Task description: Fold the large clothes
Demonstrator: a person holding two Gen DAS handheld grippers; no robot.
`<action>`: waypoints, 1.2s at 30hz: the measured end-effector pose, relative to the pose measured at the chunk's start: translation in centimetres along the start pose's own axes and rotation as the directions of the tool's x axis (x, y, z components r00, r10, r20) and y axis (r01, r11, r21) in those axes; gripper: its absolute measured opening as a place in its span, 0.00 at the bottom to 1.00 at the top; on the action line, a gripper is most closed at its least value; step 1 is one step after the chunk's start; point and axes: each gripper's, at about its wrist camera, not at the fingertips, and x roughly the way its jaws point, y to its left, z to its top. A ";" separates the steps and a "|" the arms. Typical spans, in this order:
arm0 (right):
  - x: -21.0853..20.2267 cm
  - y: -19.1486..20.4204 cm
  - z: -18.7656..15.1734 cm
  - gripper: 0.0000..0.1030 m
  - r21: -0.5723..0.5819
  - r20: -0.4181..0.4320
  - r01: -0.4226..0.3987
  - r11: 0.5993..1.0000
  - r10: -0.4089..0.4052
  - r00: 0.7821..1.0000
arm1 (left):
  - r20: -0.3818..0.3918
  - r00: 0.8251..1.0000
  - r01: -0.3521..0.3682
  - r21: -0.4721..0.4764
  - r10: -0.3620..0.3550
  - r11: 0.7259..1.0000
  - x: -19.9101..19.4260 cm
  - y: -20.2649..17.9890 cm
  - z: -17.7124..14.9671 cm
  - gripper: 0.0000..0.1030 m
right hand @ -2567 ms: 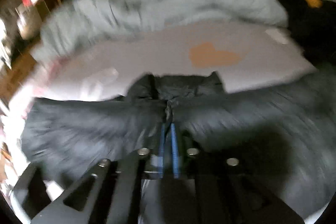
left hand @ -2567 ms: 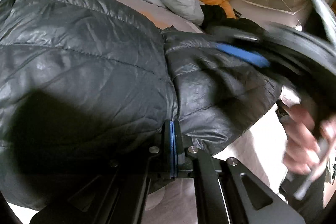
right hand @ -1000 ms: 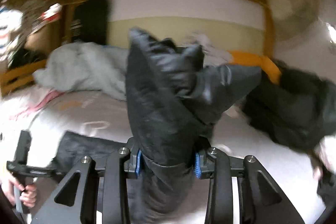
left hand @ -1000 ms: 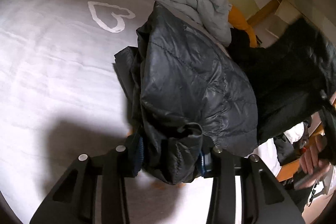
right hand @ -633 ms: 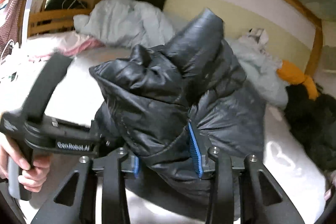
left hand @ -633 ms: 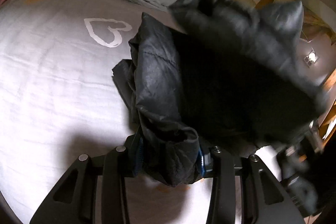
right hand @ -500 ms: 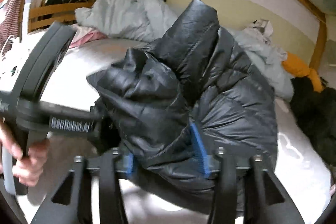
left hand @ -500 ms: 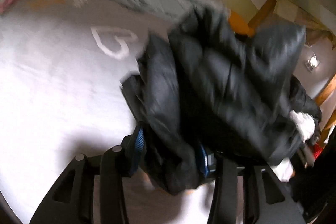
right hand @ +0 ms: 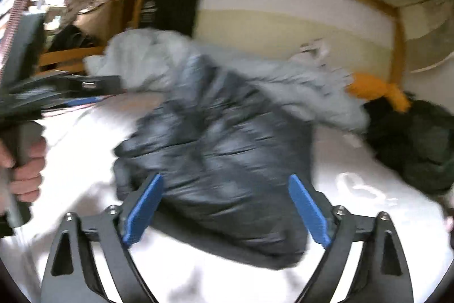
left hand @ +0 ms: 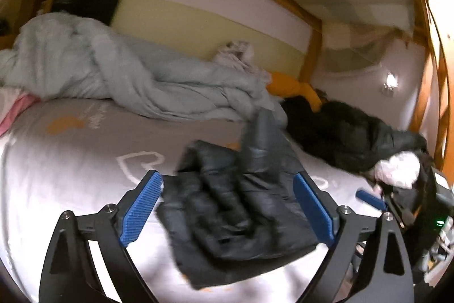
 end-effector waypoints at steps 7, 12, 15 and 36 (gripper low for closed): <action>3.3 -5.3 0.3 0.95 0.160 -0.103 0.204 0.966 -0.190 0.976 | -0.083 0.985 -0.145 0.045 0.148 0.988 6.3 -3.1 2.1 0.91; 3.8 -5.9 0.1 0.95 0.157 -0.112 0.213 0.964 -0.197 0.974 | -0.177 0.978 -0.118 -0.022 0.112 0.993 8.7 -0.7 0.8 0.11; 4.4 -5.6 0.4 0.95 0.113 -0.097 0.223 0.968 -0.212 0.972 | -0.193 0.969 -0.161 -0.029 0.152 0.987 8.2 0.2 -0.7 0.10; 8.0 -5.7 0.6 0.95 0.198 -0.145 0.108 0.974 -0.080 0.986 | -0.314 0.943 -0.222 -0.345 0.111 0.912 9.5 8.9 -8.7 0.95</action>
